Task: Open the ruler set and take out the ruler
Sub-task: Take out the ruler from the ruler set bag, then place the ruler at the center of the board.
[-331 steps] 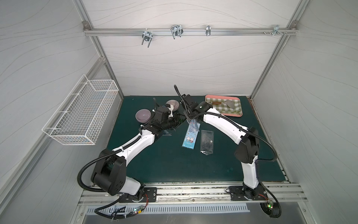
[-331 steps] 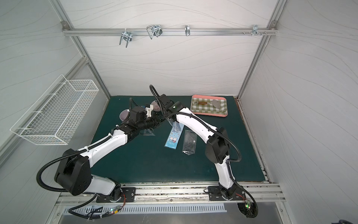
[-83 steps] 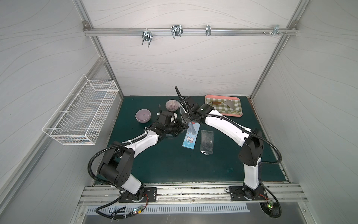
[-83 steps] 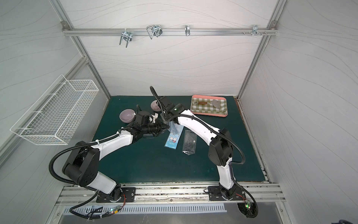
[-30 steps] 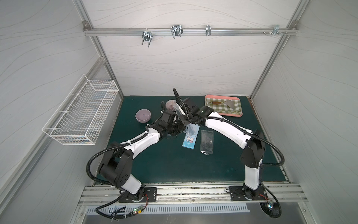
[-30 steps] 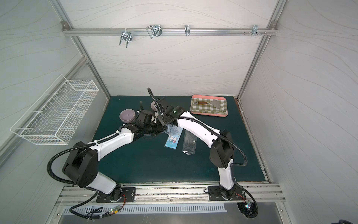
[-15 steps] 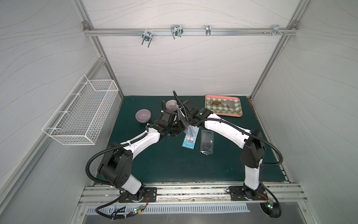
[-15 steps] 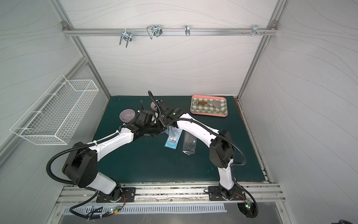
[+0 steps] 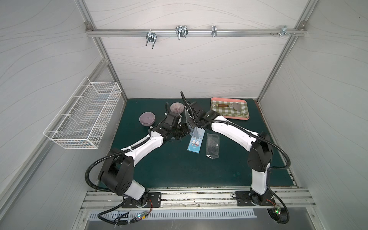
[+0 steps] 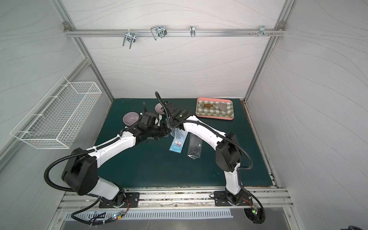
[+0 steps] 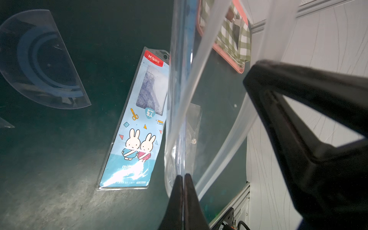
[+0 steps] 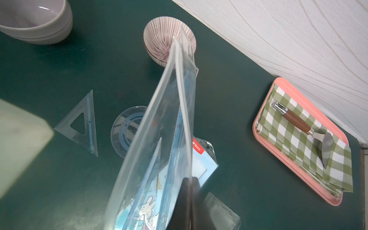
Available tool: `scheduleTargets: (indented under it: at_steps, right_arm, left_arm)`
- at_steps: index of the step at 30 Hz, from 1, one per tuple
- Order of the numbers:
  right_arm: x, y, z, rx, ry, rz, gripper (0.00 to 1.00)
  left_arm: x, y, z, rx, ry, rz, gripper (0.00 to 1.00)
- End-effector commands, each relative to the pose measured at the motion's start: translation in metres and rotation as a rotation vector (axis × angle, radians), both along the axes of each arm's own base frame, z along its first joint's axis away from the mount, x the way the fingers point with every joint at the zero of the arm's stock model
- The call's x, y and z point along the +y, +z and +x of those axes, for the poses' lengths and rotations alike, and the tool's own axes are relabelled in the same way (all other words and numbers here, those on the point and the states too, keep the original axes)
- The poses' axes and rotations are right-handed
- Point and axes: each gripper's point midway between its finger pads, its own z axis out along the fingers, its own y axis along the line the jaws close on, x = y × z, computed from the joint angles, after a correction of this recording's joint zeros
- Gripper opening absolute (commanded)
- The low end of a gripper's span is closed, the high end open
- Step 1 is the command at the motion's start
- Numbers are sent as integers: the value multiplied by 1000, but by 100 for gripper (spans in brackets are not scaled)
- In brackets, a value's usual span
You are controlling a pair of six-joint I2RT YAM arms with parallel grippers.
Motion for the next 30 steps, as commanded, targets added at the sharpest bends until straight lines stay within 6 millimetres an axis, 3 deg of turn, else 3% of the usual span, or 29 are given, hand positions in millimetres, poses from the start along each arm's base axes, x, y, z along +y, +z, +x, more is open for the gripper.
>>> scheduleTargets:
  at_steps: [1,7,14,24,30]
  right_arm:
    - [-3,-4,8,-18,-15,-12,0]
    - [-5,-9,10,-15,-22,-17,0]
    - [-19,-13,21,-5,-60,-20,0]
    - [-58,7,33,-43,-124,-18,0]
    - [-70,16,33,-59,-138,-17,0]
  left_arm:
    - [-9,41,7,-94,-19,-54,0]
    - [-8,49,8,-111,-17,-60,0]
    - [2,57,0,-125,-9,-42,0]
    - [63,41,-17,-90,104,-27,0]
    - [96,10,-29,-54,191,29,0]
